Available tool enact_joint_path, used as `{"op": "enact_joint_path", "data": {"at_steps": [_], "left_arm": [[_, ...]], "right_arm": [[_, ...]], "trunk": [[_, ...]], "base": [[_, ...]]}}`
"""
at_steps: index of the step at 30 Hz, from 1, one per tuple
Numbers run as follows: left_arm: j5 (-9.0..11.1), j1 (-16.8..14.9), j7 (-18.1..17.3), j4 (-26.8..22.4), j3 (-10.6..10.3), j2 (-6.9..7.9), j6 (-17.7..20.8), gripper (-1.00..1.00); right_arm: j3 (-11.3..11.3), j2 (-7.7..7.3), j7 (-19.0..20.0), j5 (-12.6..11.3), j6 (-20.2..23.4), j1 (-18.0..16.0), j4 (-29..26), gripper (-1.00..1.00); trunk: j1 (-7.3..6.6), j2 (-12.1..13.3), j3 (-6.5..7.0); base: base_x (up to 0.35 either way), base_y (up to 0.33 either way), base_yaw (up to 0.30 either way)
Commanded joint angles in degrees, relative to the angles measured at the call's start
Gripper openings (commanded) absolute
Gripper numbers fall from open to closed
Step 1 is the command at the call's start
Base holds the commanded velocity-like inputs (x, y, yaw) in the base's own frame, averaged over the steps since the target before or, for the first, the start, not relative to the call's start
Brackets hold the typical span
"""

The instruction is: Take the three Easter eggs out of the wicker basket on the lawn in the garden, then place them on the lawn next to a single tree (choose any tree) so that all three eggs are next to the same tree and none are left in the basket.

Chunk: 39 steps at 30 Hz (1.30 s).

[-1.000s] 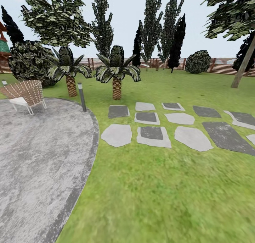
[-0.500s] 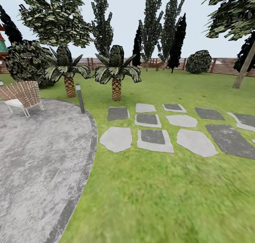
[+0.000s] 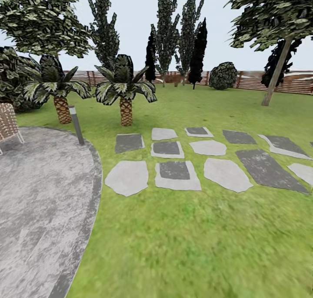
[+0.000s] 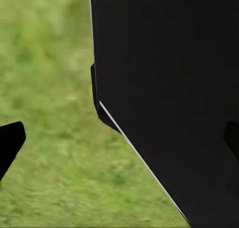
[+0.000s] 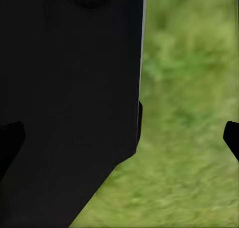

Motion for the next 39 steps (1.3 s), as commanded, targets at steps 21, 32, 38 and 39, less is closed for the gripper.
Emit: {"op": "enact_joint_path", "data": {"at_steps": [21,32,38,39], "left_arm": [[0.0,0.0,0.0,-0.1,0.0,0.00,0.0,1.00],[0.0,0.0,0.0,-0.1,0.0,0.07,0.0,1.00],[0.0,0.0,0.0,-0.1,0.0,0.09,0.0,1.00],[0.0,0.0,0.0,-0.1,0.0,0.09,0.0,1.00]], "right_arm": [[0.0,0.00,0.0,0.0,0.0,-0.1,0.1,1.00],[0.0,0.00,0.0,0.0,0.0,-0.1,0.1,1.00],[0.0,0.00,0.0,0.0,0.0,-0.1,0.1,1.00],[0.0,0.00,0.0,0.0,0.0,-0.1,0.1,1.00]], "trunk": [[0.03,0.0,-0.04],[0.03,0.0,-0.04],[0.03,0.0,-0.04],[0.03,0.0,-0.04]], "base": [[0.330,0.000,-0.155],[0.330,0.000,-0.260],[0.330,0.000,-0.225],[0.330,0.000,-0.201]]}}
